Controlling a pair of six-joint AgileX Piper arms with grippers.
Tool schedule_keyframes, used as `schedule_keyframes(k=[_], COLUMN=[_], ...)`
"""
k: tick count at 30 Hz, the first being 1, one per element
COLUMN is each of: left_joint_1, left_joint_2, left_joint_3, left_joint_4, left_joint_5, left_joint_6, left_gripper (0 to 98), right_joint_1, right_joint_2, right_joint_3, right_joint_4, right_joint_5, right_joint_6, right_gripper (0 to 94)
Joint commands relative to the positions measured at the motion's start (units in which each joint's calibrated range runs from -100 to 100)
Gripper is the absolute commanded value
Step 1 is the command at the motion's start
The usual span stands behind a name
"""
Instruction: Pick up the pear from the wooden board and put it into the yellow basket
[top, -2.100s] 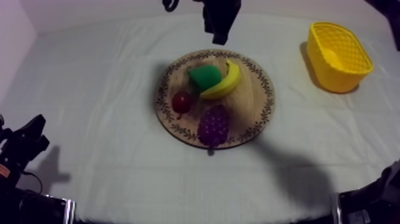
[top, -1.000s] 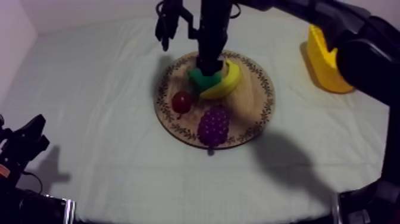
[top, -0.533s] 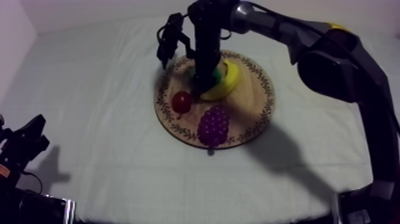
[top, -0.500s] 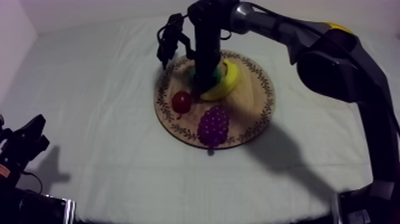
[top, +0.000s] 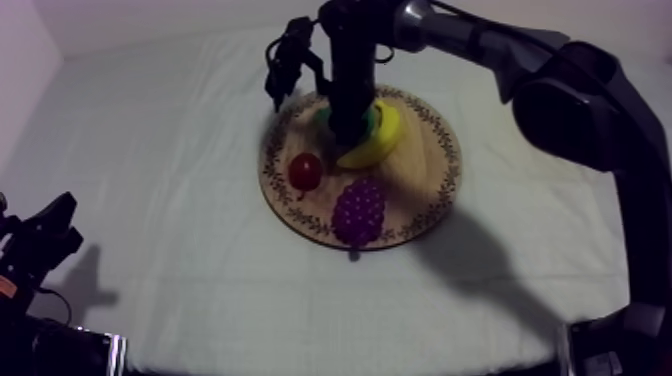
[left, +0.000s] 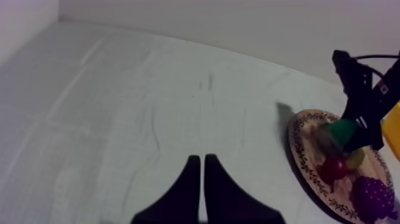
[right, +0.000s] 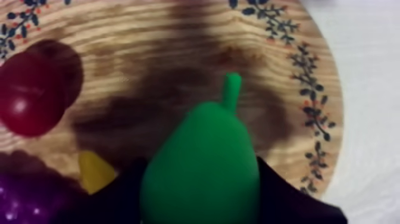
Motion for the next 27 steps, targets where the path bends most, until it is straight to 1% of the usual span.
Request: schedule_keyframes(k=[1,8,11,14,19,23,27], left_joint_1=[-0.01,-0.01,-0.01,-0.01,-0.01,-0.01,-0.01], left_joint_2=[0.00,0.00,0.00,0.00,0.00,0.00,0.00], left_joint_3=[-0.02,-0.02,-0.02,-0.02,-0.02,-0.02,-0.02], left_joint_4=[-0.02,-0.02,-0.02,-0.02,-0.02,-0.02,-0.02], left_joint_5=[0.00,0.00,0.00,0.00,0.00,0.00,0.00], left_joint_6=[0.02,0.02,0.02,0.02,0.02,0.02,0.02], left_gripper=[0.1,0.1,0.1,0.1,0.1,0.1,0.1], right_joint_1=[-0.18,-0.69,-0.84,-0.83,0.54,3.61,8.21], right_joint_2=[-3.27,-15.96,-21.50,-26.20,-32.03,-35.40,-37.15], right_joint_3=[1.20,3.31,4.16,6.20,10.60,13.44,14.52], right_joint_4=[0.26,0.89,1.28,2.29,3.85,4.23,4.82], right_joint_5=[0.25,3.76,5.32,5.93,6.38,6.63,6.77], right_joint_6=[0.10,0.85,0.59,-1.37,-6.49,-9.73,-11.57], right_gripper=[39.4,38.6,38.4,38.5,38.5,37.9,37.1])
